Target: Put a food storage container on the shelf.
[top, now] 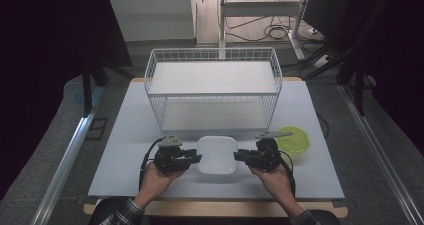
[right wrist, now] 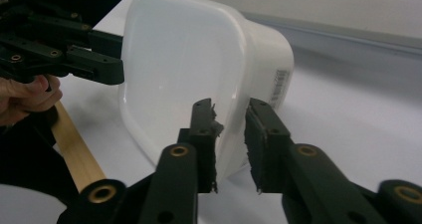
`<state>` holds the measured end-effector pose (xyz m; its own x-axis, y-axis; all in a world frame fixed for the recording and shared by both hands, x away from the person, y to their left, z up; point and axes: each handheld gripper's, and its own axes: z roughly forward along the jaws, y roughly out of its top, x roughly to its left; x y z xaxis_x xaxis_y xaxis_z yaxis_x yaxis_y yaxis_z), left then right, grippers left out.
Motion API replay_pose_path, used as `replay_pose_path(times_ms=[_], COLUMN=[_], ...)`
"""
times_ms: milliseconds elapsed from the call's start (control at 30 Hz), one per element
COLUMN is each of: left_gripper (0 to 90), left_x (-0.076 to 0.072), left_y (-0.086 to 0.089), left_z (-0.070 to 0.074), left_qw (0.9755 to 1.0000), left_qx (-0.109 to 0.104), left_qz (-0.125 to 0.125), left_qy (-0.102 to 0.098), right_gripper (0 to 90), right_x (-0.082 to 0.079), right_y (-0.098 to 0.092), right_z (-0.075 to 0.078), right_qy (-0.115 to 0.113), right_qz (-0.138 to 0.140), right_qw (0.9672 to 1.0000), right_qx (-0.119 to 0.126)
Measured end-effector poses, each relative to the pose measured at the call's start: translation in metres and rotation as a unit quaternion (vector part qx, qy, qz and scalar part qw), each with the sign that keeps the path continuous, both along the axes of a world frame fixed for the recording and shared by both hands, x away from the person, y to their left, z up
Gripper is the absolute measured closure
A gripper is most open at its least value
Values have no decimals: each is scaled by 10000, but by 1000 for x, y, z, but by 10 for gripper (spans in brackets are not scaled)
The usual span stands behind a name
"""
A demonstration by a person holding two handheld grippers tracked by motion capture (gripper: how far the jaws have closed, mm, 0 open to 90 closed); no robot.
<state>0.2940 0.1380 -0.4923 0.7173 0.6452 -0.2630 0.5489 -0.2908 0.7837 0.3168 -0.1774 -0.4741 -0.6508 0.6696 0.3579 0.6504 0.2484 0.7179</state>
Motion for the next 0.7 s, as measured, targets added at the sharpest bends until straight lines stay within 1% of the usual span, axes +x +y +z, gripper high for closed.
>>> replay_pose_path(times_ms=[33, 67, 133, 233, 333, 433, 467, 500, 567, 600, 633, 700], left_gripper=[760, 760, 772, 787, 790, 789, 790, 790, 789, 789, 789, 789], left_x=[0, 1, 2, 3, 2, 1, 1, 1, 1, 1, 2, 2], left_y=[0, 1, 4, 4, 5, 6, 6, 6, 7, 7, 8, 8], left_z=[0, -1, -3, -3, 0, 6, 6, 8, 13, 13, 15, 19], left_qw=[10000, 10000, 9998, 9996, 9996, 9993, 9993, 9993, 9990, 9990, 9990, 9989], left_qx=[-5, -56, -160, -169, -136, -158, -158, -165, -220, -220, -222, -212], left_qz=[23, 40, 122, 193, 241, 309, 309, 303, 339, 339, 338, 356], left_qy=[-4, 42, 89, 91, -5, -112, -112, -146, -179, -179, -202, -239], right_gripper=[785, 785, 786, 786, 785, 785, 785, 785, 785, 785, 785, 786], right_x=[-1, -1, -4, -5, -6, -7, -7, -8, -8, -8, -7, -7], right_y=[0, 0, 3, 5, 8, 10, 10, 10, 10, 10, 11, 11], right_z=[0, 0, 0, 0, 0, 4, 4, 7, 13, 13, 16, 18], right_qy=[-101, -101, -236, -298, -368, -503, -503, -550, -672, -672, -738, -743], right_qz=[-40, -40, -89, -99, -95, -75, -75, -71, -70, -70, -64, -57], right_qw=[9999, 9999, 9997, 9994, 9992, 9985, 9985, 9982, 9976, 9976, 9972, 9971], right_qx=[-22, -22, -60, -119, -146, -176, -176, -205, -168, -168, -133, -123])
